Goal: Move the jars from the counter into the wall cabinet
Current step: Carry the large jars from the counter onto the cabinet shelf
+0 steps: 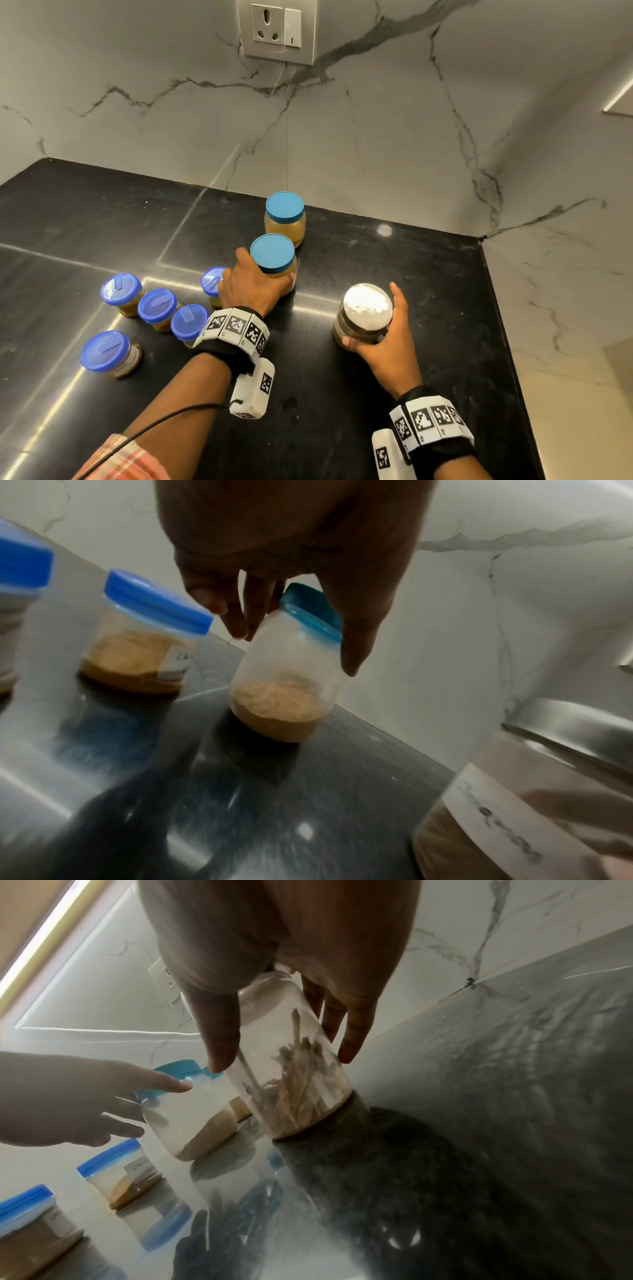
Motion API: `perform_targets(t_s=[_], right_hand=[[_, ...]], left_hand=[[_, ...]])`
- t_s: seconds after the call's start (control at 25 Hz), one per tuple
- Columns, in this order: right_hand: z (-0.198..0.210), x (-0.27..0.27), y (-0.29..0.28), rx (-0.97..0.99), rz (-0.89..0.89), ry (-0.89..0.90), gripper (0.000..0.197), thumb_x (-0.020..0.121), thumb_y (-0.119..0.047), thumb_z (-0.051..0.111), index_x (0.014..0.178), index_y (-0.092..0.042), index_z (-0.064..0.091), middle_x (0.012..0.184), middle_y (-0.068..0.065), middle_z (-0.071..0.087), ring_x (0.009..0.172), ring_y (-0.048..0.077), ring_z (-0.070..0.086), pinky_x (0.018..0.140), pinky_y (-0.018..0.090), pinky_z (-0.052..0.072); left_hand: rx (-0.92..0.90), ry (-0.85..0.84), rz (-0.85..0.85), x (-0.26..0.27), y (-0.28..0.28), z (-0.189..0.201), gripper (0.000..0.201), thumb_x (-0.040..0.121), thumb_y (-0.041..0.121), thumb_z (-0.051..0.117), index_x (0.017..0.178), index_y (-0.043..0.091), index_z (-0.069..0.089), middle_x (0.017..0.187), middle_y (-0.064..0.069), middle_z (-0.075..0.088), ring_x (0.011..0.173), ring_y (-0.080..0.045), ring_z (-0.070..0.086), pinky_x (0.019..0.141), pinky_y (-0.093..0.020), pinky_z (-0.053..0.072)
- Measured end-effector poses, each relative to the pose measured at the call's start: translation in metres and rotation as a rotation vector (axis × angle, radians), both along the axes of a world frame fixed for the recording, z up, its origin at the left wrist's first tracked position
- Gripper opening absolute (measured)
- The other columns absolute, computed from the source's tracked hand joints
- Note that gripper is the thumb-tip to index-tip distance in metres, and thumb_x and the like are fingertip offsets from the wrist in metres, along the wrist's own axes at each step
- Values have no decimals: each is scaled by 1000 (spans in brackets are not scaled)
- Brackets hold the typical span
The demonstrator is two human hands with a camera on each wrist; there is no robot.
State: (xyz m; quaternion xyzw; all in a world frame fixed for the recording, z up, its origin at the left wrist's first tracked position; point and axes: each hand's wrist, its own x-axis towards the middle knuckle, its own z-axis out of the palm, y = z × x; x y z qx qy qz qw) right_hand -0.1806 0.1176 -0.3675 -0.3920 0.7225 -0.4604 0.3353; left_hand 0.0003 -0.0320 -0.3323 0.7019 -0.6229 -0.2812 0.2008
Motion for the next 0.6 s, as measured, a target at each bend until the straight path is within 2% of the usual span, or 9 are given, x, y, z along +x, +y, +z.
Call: perform_targets(t_s=[0.2, 0.36, 0.48, 0.6], right_hand=[[3, 13, 23, -12, -48, 14, 123, 51, -21, 90, 139, -54, 11, 139, -7, 46, 130, 13, 44, 110, 41, 37], [6, 29, 48, -30, -77, 17, 122, 53, -18, 90, 142, -48, 12, 137, -7, 47, 126, 11, 46, 108, 36, 38], [6, 39, 64, -42, -70, 22, 120, 54, -17, 89, 143, -44, 14, 135, -10, 46, 123, 8, 46, 106, 32, 38], [18, 41, 70, -97, -83, 16, 118, 55, -18, 89, 143, -42, 15, 137, -11, 43, 124, 6, 45, 107, 30, 37]], left_hand=[[-32, 318, -101, 5, 49, -14, 91, 60, 42, 82, 132, 14, 33, 132, -6, 50, 121, -22, 49, 97, -33, 40], [-74, 384, -185, 19, 80, -36, 98, 55, 42, 86, 134, 20, 33, 133, 0, 43, 124, -16, 44, 104, -32, 38], [-18, 416, -237, 23, 85, -46, 111, 48, 36, 90, 139, 23, 28, 140, 3, 41, 128, -14, 41, 108, -35, 35], [21, 422, -239, 26, 84, -41, 102, 52, 28, 89, 136, 22, 30, 138, -1, 48, 125, -18, 47, 105, -39, 40]])
